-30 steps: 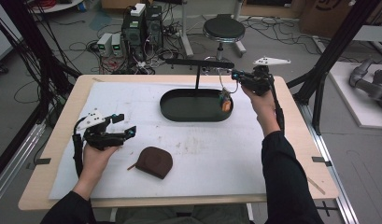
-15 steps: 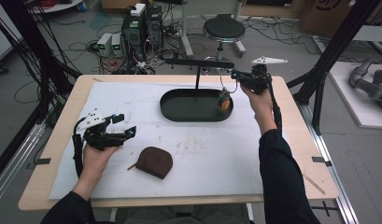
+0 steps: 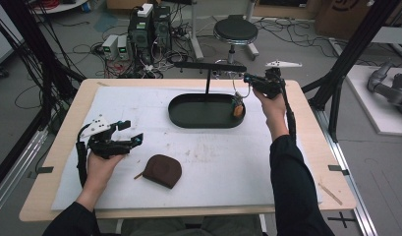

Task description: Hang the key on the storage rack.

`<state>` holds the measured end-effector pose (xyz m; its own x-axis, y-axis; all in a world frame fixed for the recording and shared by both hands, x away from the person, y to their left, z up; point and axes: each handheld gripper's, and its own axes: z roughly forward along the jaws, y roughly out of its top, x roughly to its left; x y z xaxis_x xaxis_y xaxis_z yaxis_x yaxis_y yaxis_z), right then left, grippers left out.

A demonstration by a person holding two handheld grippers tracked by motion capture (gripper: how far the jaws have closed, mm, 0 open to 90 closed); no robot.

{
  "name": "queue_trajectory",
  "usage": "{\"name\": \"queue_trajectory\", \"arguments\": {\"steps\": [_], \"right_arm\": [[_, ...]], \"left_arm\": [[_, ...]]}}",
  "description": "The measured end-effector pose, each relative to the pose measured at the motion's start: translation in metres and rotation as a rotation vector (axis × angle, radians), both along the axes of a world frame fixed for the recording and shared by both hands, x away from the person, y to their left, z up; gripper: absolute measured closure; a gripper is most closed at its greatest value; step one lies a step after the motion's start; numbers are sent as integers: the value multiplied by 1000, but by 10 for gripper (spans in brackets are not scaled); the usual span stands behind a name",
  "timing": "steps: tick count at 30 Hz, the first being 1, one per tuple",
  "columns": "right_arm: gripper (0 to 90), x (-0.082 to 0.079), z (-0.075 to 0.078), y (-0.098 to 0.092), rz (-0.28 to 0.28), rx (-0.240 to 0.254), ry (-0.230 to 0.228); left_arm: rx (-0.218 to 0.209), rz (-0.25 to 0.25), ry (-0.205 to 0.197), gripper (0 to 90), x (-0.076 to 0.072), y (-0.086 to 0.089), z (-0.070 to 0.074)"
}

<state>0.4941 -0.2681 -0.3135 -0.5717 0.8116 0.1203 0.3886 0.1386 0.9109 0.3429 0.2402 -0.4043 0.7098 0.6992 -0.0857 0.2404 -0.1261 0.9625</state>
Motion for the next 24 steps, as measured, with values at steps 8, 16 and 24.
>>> {"name": "queue_trajectory", "arguments": {"steps": [8, 16, 24], "right_arm": [[883, 1, -1, 1, -10, 6, 0], [873, 1, -2, 1, -23, -2, 13], [816, 0, -1, 0, -70, -24, 9]], "left_arm": [[-2, 0, -1, 230, -1, 0, 0], [-1, -5, 2, 230, -1, 1, -1], [1, -3, 2, 230, -1, 0, -1]]}}
